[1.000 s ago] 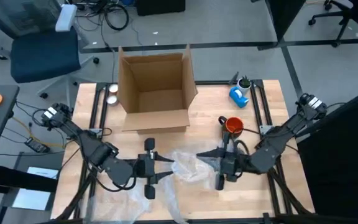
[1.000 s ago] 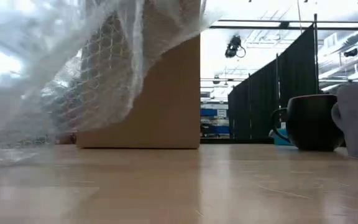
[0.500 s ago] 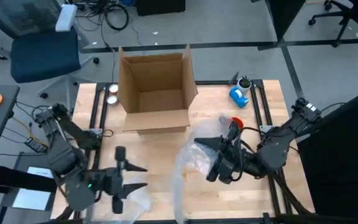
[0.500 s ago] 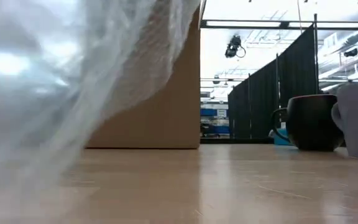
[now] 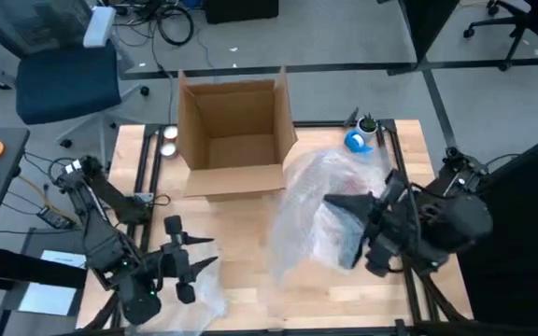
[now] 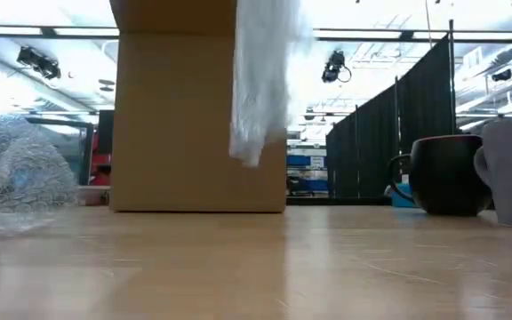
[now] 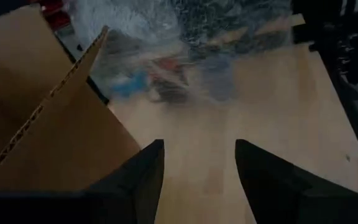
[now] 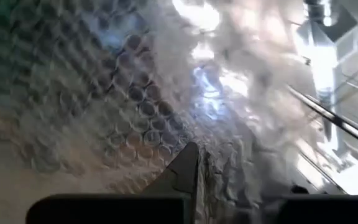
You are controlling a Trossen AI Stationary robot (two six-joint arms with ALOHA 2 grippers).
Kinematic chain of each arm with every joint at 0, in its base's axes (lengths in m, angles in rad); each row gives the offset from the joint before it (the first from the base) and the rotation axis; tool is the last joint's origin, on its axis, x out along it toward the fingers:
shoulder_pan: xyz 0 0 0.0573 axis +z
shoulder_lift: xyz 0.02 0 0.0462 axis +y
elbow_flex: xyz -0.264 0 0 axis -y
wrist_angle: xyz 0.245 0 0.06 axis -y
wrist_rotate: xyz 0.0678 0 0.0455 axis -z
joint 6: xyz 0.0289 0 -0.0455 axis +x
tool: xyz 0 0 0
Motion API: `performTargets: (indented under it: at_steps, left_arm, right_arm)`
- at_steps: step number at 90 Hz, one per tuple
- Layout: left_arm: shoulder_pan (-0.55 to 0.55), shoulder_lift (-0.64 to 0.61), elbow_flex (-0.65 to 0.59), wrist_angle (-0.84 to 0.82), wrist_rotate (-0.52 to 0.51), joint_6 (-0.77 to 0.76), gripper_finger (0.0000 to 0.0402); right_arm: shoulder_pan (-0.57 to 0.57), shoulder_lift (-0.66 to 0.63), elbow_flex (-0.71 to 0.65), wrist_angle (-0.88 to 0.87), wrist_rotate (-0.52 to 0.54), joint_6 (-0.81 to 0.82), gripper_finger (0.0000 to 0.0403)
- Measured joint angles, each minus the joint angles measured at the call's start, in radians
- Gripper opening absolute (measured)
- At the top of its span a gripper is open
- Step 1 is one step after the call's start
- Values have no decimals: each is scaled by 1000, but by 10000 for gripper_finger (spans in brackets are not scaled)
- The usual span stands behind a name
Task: Wrap mug
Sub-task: Wrap the blue mug with the top bubble wrap
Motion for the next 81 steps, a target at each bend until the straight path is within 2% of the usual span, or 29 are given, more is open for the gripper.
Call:
performTargets:
  at_steps: [8,19,33,38,45,54,64,74,81]
  left_arm:
    - [1,0,0,1,-4,-10,177]
    - [1,0,0,6,-28,-11,177]
    - [8,0,0,8,-52,-16,177]
    - [14,0,0,8,-56,-16,177]
    - [23,0,0,8,-59,-16,177]
    - [35,0,0,7,-59,-16,177]
    - [35,0,0,7,-59,-15,177]
    - [35,0,0,7,-59,-15,177]
    - [35,0,0,7,-59,-16,177]
  right_arm:
    - [16,-3,0,-46,6,44,0]
    - [18,-1,0,-210,-6,184,0]
    - [3,-1,0,-441,-148,388,0]
    - [-2,-1,0,-477,-192,414,0]
    - [-2,-10,0,-517,-201,415,0]
    - [-1,-52,-2,-577,-183,451,0]
    - [-12,-118,-1,-733,-184,586,0]
    - [-32,-185,-2,-914,-257,756,0]
    - [-39,-242,-2,-957,-337,821,0]
